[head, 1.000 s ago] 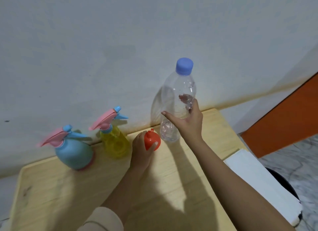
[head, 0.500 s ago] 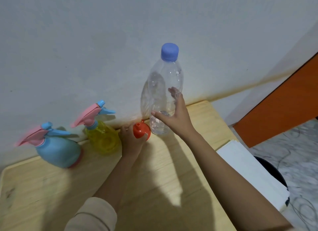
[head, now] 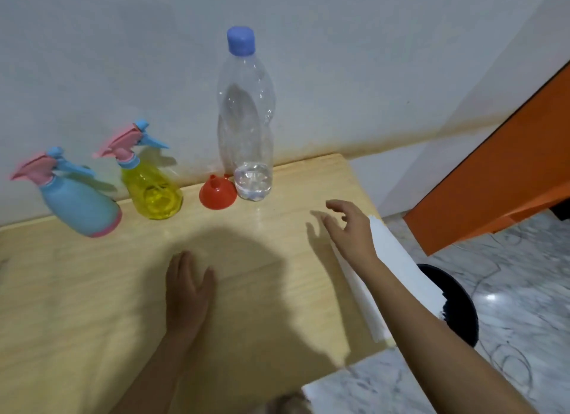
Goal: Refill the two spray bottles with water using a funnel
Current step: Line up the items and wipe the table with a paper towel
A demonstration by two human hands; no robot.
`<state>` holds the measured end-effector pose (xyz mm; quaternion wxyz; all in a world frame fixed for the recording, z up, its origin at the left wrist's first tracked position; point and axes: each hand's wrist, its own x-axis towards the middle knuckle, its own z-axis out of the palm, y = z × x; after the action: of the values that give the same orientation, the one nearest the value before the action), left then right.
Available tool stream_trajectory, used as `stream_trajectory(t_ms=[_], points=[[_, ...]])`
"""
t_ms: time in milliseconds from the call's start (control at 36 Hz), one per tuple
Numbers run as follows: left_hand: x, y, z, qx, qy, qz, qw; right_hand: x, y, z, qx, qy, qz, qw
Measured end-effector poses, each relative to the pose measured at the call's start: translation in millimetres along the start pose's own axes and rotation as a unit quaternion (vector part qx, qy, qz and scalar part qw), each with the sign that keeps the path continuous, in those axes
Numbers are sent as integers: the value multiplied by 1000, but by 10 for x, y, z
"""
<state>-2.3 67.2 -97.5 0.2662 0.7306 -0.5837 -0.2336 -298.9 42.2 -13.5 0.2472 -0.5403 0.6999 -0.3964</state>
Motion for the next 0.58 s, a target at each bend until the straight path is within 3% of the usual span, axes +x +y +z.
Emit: stream_trajectory(t_ms=[333, 583], points=[[-934, 49, 294, 133, 6, 27, 991, -723, 751, -359, -157, -24, -5, 987], [-1176, 40, 296, 139, 8, 23, 990, -821, 803, -407, -76, 13, 23, 997]])
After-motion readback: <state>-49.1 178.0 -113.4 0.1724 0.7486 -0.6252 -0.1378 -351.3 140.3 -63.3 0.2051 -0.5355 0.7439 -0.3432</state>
